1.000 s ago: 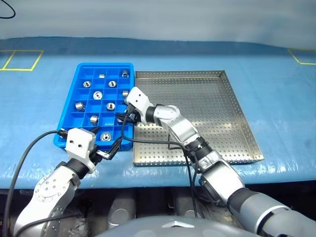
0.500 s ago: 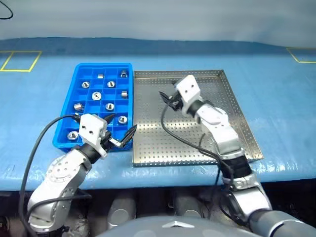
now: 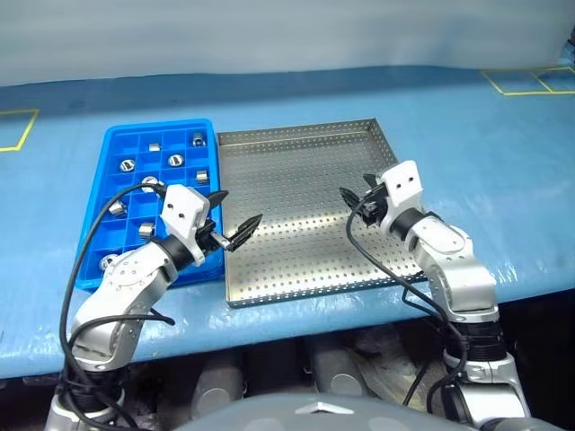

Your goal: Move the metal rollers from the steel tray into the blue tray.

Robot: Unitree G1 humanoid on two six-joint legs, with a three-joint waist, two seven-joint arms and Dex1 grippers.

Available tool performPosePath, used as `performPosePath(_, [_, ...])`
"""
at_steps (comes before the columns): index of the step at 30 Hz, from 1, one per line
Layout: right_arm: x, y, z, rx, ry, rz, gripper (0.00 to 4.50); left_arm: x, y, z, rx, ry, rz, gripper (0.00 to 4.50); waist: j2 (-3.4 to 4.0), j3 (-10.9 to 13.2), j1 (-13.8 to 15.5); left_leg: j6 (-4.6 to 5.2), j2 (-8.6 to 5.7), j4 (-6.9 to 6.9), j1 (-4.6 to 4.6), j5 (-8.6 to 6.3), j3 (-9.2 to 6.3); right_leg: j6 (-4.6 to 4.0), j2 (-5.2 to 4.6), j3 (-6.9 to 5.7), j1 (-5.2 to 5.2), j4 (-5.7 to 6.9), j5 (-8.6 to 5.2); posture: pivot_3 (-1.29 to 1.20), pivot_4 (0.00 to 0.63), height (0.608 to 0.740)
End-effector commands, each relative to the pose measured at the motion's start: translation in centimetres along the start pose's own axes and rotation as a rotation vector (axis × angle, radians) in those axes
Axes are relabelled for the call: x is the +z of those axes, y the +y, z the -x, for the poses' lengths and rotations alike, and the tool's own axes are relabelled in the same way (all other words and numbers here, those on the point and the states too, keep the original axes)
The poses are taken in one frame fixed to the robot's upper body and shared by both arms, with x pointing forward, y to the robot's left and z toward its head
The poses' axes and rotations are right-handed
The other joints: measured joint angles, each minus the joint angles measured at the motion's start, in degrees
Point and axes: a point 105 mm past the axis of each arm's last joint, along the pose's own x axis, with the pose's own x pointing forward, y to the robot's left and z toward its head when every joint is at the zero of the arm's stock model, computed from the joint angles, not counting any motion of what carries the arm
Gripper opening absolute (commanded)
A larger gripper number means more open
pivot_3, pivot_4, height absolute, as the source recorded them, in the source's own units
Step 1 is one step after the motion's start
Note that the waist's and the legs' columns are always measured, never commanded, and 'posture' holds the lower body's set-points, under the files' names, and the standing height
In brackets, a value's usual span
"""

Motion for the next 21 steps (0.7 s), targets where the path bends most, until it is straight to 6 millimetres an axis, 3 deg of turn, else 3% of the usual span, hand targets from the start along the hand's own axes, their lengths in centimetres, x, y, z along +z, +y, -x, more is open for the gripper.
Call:
performPosePath(1, [1.39, -0.07, 0.67, 0.016, -0.050, 0.002, 2.93, 0.51, -0.30, -0.28, -0.024, -0.029, -0.026, 4.50, 0.00, 0.0, -0.5, 0.00, 0.00, 0.00, 0.00, 0.00, 0.01, 0.01, 0.00, 0.01, 0.00, 0.00, 0.00, -0.24, 0.150, 0.740])
performPosePath(12, [1.26, -0.69, 0.37, -0.034, -0.073, 0.023, 2.93, 0.95, -0.17, -0.66, 0.011, -0.067, -0.024, 4.50, 0.00, 0.0, -1.6, 0.01, 0.01, 0.02, 0.00, -0.01, 0.05, 0.06, 0.00, 0.10, -0.02, 0.02, 0.03, -0.23, 0.150, 0.740])
performPosePath(21, [1.28, 0.05, 0.26, 0.001, -0.085, 0.028, 2.93, 0.67, -0.83, -1.07, -0.013, -0.076, -0.049, 4.50, 0.00, 0.0, -1.7, 0.02, 0.01, 0.02, 0.01, -0.01, 0.06, 0.07, 0.00, 0.12, -0.02, 0.03, 0.03, -0.24, 0.150, 0.740])
